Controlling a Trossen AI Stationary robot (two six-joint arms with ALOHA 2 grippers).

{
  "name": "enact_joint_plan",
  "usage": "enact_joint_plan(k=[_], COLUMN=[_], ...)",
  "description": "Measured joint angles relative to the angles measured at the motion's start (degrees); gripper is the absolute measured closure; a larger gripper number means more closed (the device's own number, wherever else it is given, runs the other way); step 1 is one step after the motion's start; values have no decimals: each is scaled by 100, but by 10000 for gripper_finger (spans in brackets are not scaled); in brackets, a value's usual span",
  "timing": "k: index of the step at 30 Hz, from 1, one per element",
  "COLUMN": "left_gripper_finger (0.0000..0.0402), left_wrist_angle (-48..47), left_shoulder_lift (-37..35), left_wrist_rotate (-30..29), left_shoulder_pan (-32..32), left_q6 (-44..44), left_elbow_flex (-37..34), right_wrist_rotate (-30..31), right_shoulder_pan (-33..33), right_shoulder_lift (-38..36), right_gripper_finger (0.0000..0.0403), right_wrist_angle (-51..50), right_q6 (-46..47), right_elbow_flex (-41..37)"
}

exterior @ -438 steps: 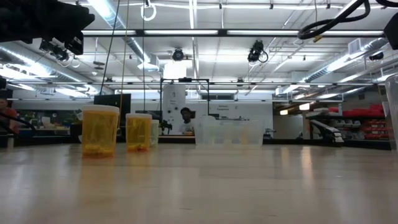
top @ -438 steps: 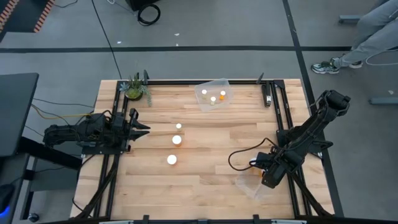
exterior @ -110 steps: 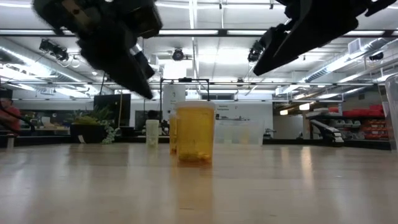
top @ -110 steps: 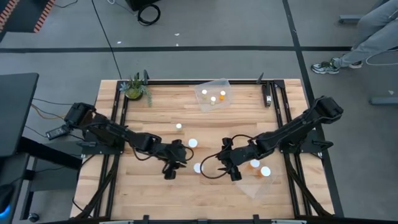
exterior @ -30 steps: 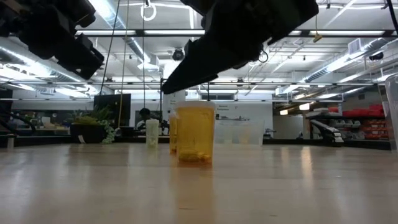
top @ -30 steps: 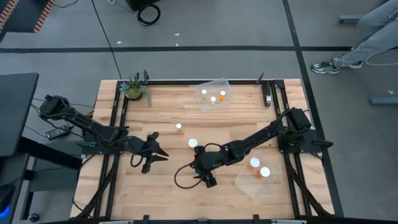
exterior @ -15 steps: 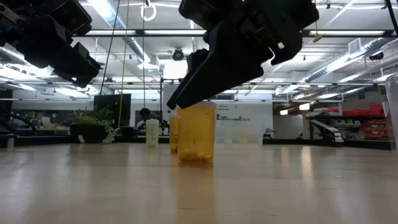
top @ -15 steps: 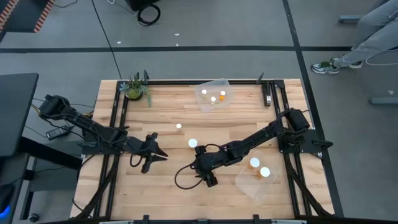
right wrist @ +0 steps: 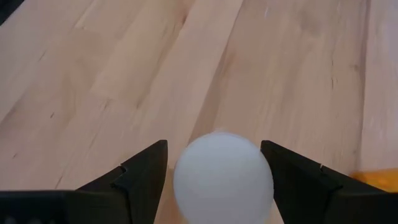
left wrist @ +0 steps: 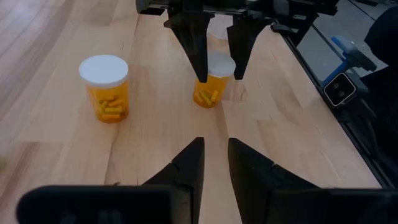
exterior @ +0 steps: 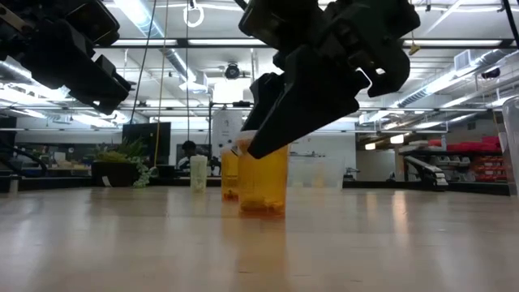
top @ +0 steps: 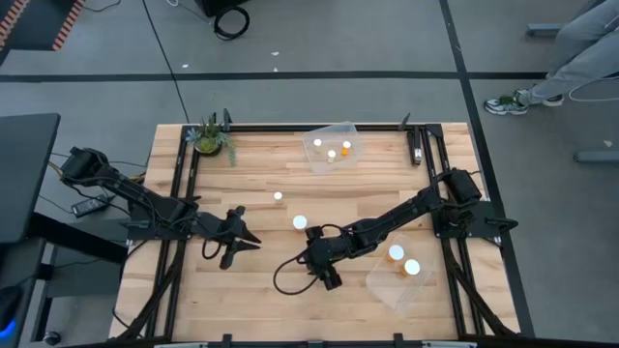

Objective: Pick and place medicine bottles into bin by pill shape (circle, oval)
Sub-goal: Put the large orange pill bottle into the bottom transparent bin

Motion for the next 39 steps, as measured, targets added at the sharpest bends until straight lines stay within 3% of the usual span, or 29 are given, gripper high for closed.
enact_joint_plan(k=[7,14,19,31,39], left_gripper_finger=[315,323,319,323,316], left_wrist_angle=[-2,-3,-3,-9,-9], left_shoulder_lift=[0,0,0,0,0], left_wrist_rotate=[0,0,0,0,0], left_shoulder_pan=[0,0,0,-2,0], left_q6=[-2,0,-1,0,0], left_elbow_flex=[0,0,0,0,0], right_wrist_rotate=[168,173,173,193,564], right_shoulder_pan=[-7,-4,4,142,562], right_shoulder_lift=[0,0,-78,-968,-1532], right_gripper_finger=[145,187,176,180,175], right_wrist_angle=[-90,-96,-295,-1057,-1526], right_q6=[61,125,131,369,512], right_elbow_flex=[0,0,0,0,0])
